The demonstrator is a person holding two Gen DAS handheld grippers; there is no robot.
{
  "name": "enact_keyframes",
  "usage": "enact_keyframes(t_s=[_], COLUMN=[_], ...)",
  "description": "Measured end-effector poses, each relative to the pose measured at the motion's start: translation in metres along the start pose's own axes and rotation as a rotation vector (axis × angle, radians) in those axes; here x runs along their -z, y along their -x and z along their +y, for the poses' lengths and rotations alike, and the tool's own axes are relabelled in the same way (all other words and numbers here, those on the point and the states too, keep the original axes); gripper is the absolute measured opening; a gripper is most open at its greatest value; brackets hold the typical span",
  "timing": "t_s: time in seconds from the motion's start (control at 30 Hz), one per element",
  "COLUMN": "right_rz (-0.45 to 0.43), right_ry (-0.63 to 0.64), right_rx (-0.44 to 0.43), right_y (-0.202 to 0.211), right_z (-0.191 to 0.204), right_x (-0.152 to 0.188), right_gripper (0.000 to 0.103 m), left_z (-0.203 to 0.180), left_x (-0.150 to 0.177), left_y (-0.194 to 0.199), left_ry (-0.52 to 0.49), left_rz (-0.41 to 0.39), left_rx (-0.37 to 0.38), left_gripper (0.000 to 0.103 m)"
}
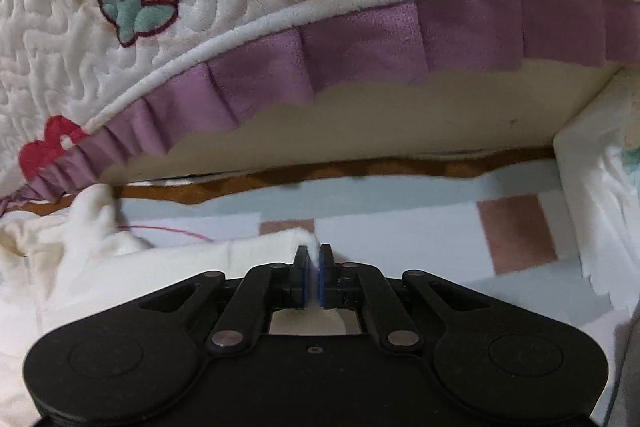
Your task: Fold clothes
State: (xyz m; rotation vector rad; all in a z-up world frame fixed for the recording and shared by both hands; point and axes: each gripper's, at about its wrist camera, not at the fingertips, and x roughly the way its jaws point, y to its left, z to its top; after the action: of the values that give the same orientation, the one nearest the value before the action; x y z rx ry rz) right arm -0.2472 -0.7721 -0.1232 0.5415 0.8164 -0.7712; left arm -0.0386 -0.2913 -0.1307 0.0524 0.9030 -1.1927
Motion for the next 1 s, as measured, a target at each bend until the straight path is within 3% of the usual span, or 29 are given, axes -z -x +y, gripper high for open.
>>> enact_keyframes(t_s=[0.13, 0.3, 0.37, 0.4, 0.47, 0.5, 0.53, 0.67, 0.73, 0.8, 0.9, 1.0], right_rz=[-0.046, -0.127, -0.165, -0.182, -0.205, -0.214, -0.223, -0.211, -0.105, -0.057, -0.105, -0.138], right_ry=[0.033, 0.037, 0.056, 0.079, 0.095, 0.108, 0.130, 0.262, 0.295, 0.393, 0.420, 0.387], right_rx=[0.023, 0.097, 0.095, 0.072, 0.005, -0.023, -0.045, -0.048, -0.023, 0.015, 0.062, -0.004], right_y=[-0.009, -0.003, 0.011, 0.021, 0.042, 0.054, 0.066, 0.098, 0.100, 0.102, 0.115, 0.125], right_z=[0.005, 0.003, 0.000, 0.002, 0.007, 0.010, 0.012, 0.020, 0.017, 0.021, 0.025, 0.039], right_x=[0.006, 0.003, 0.006, 0.012, 0.031, 0.046, 0.064, 0.142, 0.182, 0.219, 0.244, 0.243], right_gripper=[0.004, 0.000, 0.004, 0.011, 0.019, 0.033, 0.040, 0.045, 0.051, 0.051, 0.053, 0.053], left_z=[0.029, 0.024, 0.026, 0.027, 0.030, 0.030, 0.031, 0.029, 0.035, 0.042, 0.049, 0.049], left_x=[0.002, 0.000, 0.000, 0.000, 0.001, 0.001, 0.001, -0.003, 0.002, 0.008, 0.008, 0.001], left_y=[-0.014, -0.001, -0.001, -0.002, -0.003, -0.003, -0.003, 0.005, 0.010, 0.009, 0.004, 0.001], left_ry=[0.111, 0.080, 0.091, 0.097, 0.109, 0.111, 0.112, 0.102, 0.122, 0.145, 0.174, 0.205], left_rz=[0.027, -0.016, -0.016, -0.014, -0.010, -0.011, -0.015, -0.049, -0.037, -0.014, -0.004, -0.019], left_rx=[-0.012, -0.007, 0.002, 0.002, 0.001, 0.000, -0.001, -0.016, -0.021, -0.024, -0.019, 0.017], left_gripper=[0.014, 0.014, 0.014, 0.014, 0.014, 0.014, 0.014, 0.014, 0.014, 0.014, 0.014, 0.014])
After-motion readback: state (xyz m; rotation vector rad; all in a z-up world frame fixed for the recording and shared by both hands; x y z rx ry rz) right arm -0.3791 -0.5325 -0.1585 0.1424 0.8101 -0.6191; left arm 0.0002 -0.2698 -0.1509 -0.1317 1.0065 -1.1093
